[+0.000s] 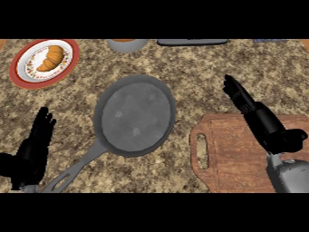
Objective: Pick the cupcake from the cutting board and place it in the pan
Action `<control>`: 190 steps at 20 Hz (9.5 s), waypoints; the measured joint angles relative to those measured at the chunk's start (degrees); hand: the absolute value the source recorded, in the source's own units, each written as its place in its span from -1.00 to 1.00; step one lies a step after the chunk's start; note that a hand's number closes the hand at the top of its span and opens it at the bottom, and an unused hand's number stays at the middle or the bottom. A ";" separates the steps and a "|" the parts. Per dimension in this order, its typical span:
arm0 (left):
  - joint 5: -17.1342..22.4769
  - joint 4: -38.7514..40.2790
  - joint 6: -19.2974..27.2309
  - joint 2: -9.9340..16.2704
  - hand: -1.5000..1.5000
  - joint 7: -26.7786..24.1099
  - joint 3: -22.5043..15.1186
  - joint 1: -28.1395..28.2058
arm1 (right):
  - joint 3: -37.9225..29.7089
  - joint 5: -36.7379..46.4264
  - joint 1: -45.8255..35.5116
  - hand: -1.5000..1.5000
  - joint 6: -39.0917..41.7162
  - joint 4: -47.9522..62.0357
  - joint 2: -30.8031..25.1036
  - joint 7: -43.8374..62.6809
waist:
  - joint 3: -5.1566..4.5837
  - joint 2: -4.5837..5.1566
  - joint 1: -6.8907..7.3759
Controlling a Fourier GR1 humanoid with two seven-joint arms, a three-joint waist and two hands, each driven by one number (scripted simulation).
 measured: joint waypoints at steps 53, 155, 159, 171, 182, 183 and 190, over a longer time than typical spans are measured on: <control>-10.89 13.19 -5.65 9.13 0.00 15.95 5.55 -11.76 | -3.93 19.41 1.86 -1.00 16.77 -14.65 -27.62 44.26 | -0.87 -0.29 1.86; -20.58 12.68 -13.52 1.91 0.00 17.61 13.75 -15.99 | 20.18 49.60 -34.23 1.00 -37.20 32.94 17.06 47.96 | -0.83 0.47 4.48; -20.78 12.68 -13.65 1.28 0.00 17.37 13.04 -16.55 | 20.52 40.56 -35.72 -1.00 -44.01 39.15 17.06 42.40 | -0.79 0.90 5.81; -21.63 13.56 -13.65 0.38 0.00 17.63 11.77 -18.80 | 23.37 18.85 -40.40 -1.00 -54.86 49.85 17.10 27.16 | -0.73 1.56 8.16; -21.06 13.60 -14.03 1.38 0.00 17.65 13.10 -17.59 | 20.91 7.79 -41.36 -1.00 -66.07 50.32 16.86 13.65 | -0.76 0.78 6.15; -21.14 13.47 -13.82 1.33 0.00 17.98 13.15 -17.56 | 21.22 7.03 -40.97 -1.00 -67.06 50.25 16.82 13.44 | -0.77 0.64 5.74; -20.00 12.12 -13.92 2.99 0.00 17.96 15.94 -13.80 | 19.82 7.33 -34.23 -1.00 -69.47 42.42 14.13 13.16 | -0.85 -0.52 1.79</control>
